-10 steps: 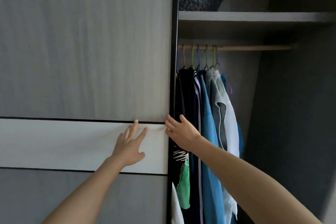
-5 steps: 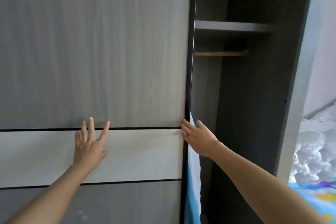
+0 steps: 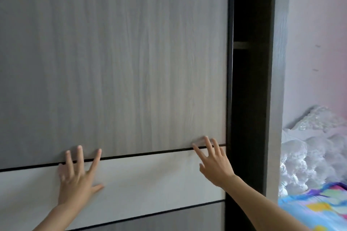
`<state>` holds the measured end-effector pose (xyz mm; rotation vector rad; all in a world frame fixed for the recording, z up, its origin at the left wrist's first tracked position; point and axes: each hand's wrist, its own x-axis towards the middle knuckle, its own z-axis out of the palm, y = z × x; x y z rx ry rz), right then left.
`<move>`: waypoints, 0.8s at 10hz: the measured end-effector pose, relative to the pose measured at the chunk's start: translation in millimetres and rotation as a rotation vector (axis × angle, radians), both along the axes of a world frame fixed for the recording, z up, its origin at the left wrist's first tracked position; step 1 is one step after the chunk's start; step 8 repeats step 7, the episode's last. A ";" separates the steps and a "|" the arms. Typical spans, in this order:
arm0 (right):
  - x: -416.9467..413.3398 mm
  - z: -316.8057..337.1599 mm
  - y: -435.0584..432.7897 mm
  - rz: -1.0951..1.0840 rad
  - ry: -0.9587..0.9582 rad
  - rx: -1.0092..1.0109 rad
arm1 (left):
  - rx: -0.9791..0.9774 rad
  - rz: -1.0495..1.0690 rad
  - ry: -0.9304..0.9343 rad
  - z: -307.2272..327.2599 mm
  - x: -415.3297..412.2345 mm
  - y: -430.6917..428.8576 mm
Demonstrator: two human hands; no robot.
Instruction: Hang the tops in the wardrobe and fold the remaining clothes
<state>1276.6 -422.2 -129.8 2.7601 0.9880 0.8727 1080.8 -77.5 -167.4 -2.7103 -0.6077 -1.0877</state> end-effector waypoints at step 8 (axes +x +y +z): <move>23.3 12.8 -52.6 -0.273 0.442 0.306 | -0.002 -0.159 -0.102 4.9 84.9 -107.7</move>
